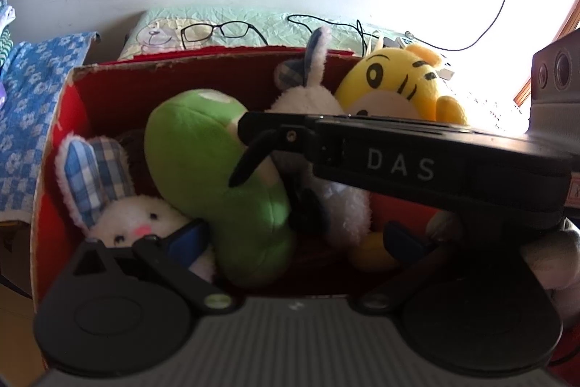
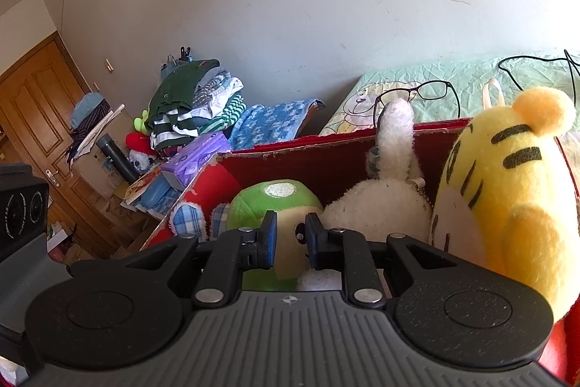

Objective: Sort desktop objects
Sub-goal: 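Press the green plush doll down into the box with the right gripper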

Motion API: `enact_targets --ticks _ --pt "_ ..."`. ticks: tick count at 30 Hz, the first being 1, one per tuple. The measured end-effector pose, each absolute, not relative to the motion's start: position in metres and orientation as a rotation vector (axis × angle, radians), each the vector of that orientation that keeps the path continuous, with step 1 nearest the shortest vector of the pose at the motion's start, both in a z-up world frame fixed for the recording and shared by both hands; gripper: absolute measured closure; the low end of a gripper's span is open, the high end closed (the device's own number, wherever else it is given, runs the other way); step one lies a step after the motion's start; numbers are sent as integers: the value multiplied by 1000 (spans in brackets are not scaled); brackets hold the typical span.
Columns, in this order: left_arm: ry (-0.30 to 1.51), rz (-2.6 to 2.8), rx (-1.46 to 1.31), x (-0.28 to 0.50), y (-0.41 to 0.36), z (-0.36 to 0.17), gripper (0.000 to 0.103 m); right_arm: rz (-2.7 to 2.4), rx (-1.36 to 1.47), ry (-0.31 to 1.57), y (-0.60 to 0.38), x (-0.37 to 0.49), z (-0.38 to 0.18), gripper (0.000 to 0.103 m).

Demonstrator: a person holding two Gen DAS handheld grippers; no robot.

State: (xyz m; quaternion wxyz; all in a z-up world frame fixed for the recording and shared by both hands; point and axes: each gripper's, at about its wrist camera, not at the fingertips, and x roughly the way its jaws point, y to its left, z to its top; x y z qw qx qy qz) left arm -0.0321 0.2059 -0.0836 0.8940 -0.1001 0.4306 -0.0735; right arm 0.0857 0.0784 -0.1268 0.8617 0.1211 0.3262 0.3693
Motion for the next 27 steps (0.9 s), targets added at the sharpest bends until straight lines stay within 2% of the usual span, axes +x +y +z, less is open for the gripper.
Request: enact_targets --ticks 27 --pt "874 -147 -224 -32 208 -84 0 766 303 693 76 86 -127 83"
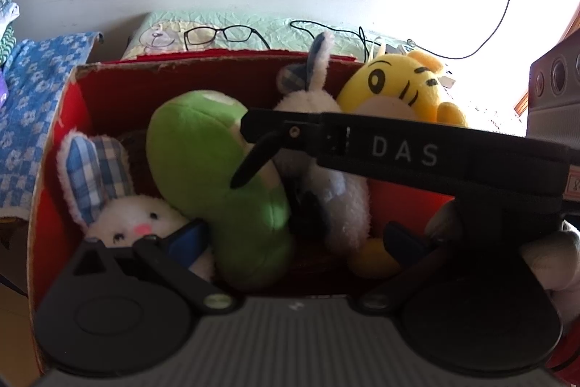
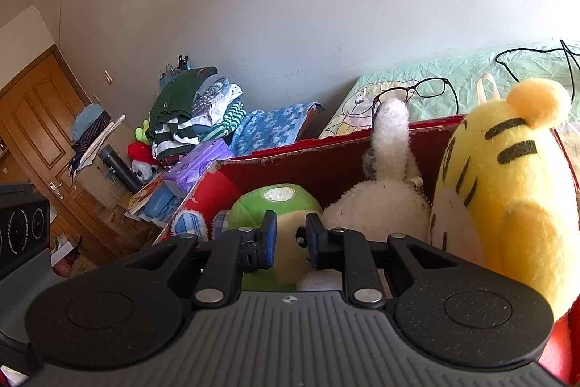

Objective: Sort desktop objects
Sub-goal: 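Press the green plush doll down into the box with the right gripper, then open the right gripper and withdraw it from the green plush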

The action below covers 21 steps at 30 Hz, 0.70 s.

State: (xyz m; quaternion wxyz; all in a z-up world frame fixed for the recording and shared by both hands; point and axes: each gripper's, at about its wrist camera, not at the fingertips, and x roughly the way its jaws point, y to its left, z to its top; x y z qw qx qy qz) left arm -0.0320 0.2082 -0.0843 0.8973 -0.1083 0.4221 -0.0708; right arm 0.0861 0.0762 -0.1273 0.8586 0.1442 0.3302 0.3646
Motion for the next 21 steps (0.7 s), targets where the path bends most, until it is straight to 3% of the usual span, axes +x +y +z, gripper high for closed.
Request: enact_targets --ticks 21 --pt "884 5 -244 -54 198 -65 2 760 402 781 49 81 -119 75"
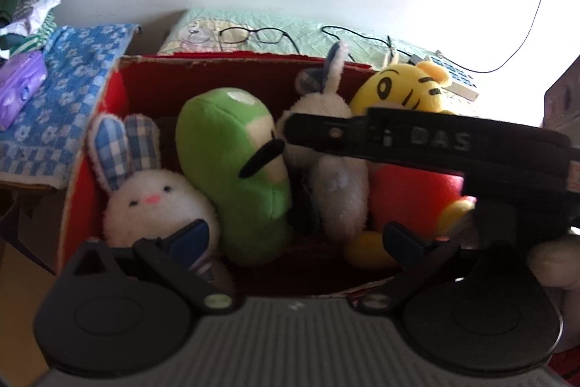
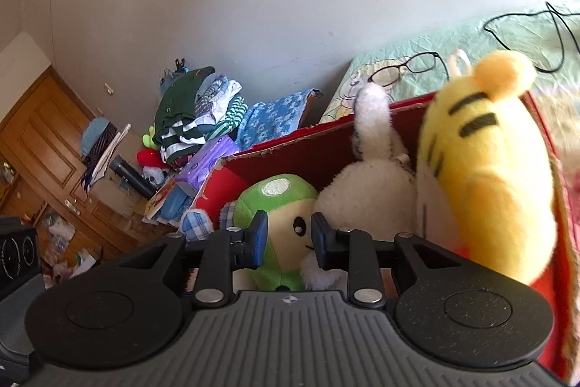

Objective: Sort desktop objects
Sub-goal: 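Open the right gripper and withdraw it from the green plush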

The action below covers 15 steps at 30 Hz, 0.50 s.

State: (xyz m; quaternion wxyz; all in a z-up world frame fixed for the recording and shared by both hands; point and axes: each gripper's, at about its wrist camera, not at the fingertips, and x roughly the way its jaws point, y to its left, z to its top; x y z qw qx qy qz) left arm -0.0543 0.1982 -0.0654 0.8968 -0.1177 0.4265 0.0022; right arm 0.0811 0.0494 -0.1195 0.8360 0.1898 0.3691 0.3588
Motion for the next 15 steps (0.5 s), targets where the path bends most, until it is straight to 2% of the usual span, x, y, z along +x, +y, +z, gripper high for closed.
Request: enact_targets --ticks 4,15 --pt "878 11 -242 -60 199 -57 2 730 385 735 37 70 -106 67" --pt "894 19 -99 -53 184 -38 2 582 513 629 -5 41 -102 63"
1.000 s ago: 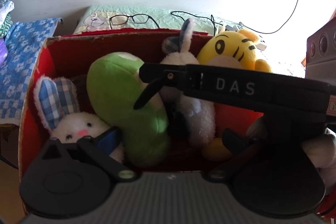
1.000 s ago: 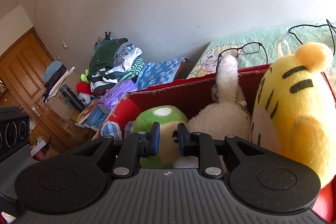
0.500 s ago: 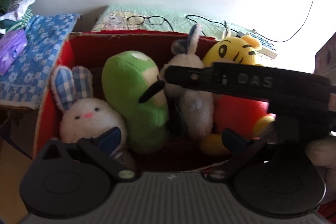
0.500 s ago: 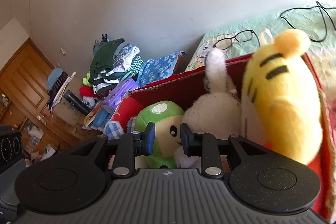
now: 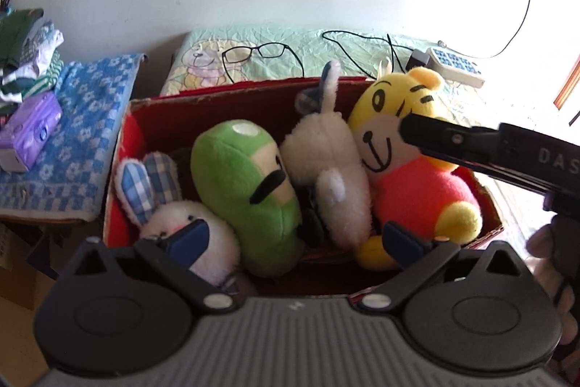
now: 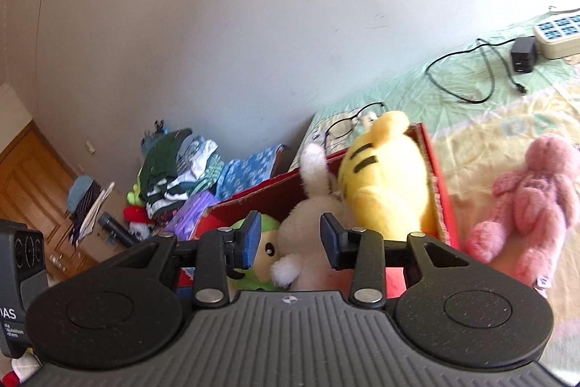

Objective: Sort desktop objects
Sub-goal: 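Open the right gripper and withdraw it from the green plush, then move the open right gripper to the pink teddy bear on the bed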

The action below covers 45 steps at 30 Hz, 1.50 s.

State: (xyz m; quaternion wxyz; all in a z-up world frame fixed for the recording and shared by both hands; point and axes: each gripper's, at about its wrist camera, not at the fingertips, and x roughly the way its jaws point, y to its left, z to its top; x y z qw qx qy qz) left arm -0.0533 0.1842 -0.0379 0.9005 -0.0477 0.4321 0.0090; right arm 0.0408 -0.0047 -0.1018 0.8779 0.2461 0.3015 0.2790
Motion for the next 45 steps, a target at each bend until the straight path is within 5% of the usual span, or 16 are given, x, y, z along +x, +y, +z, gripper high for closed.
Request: enact_targets --ticks 26,36,45 --pt "847 80 -112 -46 148 -15 1 496 532 625 -74 26 -95 61" --pt "691 -132 -137 -39 64 10 2 409 546 688 -154 34 -117 61" --pt "737 -259 -213 -11 -4 -26 2 425 547 769 -192 55 -158 62"
